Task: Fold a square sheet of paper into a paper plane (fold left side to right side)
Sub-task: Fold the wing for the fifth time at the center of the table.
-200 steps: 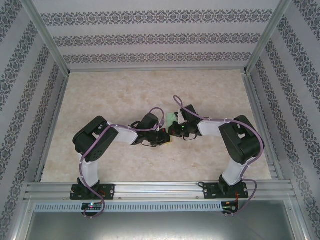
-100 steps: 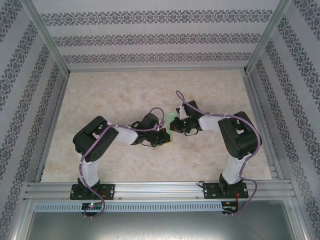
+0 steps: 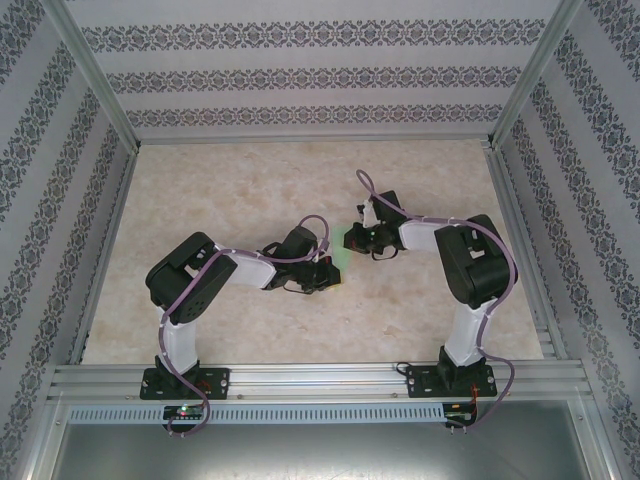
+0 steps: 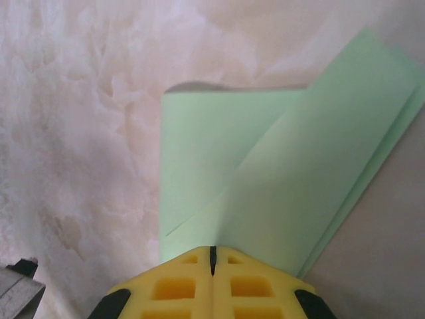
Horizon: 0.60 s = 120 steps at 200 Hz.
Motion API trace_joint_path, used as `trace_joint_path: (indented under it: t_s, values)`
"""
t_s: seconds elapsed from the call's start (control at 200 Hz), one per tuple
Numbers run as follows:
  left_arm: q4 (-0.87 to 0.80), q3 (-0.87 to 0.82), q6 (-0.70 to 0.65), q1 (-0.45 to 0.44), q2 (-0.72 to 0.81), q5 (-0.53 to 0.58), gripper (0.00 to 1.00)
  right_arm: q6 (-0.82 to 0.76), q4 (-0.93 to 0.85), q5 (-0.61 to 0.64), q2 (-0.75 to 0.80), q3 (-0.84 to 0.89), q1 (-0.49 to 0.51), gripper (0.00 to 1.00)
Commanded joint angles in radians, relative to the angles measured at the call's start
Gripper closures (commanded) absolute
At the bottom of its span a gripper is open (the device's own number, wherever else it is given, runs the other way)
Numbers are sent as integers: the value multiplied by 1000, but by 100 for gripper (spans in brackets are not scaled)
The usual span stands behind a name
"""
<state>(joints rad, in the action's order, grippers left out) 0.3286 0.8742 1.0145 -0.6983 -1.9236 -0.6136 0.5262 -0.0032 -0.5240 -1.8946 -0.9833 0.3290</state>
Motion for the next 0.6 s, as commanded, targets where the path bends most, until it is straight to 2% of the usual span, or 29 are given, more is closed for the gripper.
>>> trace_joint_path:
  t_s: [0.0,0.16,0.245,0.34,0.445,0.54,0.595]
  values:
    - [-130,-35,-19,-3,-43,41,98,-33,3,58,-26,-55,-36,100]
    - [-119,-35,-25,-3,-36,32,98,-51,-52,77,-20,-124,-68,100]
    - [-83,-39,-36,-3,-4,15,94,-57,-76,87,15,-135,-78,100]
    - [-70,-24,-72,0,65,-2,88,-64,-115,137,104,-112,-76,89]
    - [-123,5,-141,11,168,9,77,-57,-169,206,223,-64,-62,71]
    - [-176,6,-197,33,273,51,68,-36,-229,294,322,-15,-30,56]
    - [-215,-1,-223,49,333,103,63,-10,-251,335,363,17,1,52]
